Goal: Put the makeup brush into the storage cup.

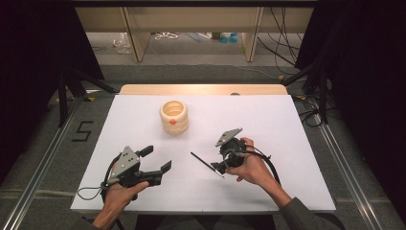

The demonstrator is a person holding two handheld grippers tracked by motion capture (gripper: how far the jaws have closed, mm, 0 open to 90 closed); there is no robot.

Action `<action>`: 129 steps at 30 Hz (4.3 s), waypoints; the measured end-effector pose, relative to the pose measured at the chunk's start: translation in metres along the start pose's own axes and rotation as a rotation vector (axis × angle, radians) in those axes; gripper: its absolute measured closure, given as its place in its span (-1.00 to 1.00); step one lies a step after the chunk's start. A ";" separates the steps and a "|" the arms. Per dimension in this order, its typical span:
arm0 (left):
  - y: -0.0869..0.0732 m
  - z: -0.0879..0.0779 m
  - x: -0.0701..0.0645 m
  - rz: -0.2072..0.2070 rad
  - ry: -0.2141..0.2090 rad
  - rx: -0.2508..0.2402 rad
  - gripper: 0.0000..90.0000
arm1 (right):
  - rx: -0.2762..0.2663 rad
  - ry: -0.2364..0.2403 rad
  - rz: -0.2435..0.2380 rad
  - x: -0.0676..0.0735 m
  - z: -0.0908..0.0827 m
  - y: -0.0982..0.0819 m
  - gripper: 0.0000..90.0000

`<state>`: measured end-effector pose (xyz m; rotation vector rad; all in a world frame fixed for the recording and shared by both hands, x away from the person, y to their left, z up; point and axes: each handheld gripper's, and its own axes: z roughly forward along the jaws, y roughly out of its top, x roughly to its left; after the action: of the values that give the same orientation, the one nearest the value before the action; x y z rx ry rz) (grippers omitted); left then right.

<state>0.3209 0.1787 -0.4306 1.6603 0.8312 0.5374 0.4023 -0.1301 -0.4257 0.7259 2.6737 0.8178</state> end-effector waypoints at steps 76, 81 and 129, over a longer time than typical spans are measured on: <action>-0.001 0.001 0.000 -0.011 -0.016 -0.002 -0.65 | 0.389 0.128 -0.049 0.004 0.061 0.032 0.59; 0.000 0.001 0.000 -0.004 -0.010 0.007 -0.65 | 0.398 0.130 -0.044 0.004 0.061 0.033 0.63; -0.001 0.002 -0.001 0.002 -0.021 0.030 -0.65 | 0.358 0.135 -0.200 0.002 0.052 0.041 0.91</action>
<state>0.3214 0.1766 -0.4322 1.6921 0.8260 0.5103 0.4355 -0.0764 -0.4441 0.4771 2.9931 0.3522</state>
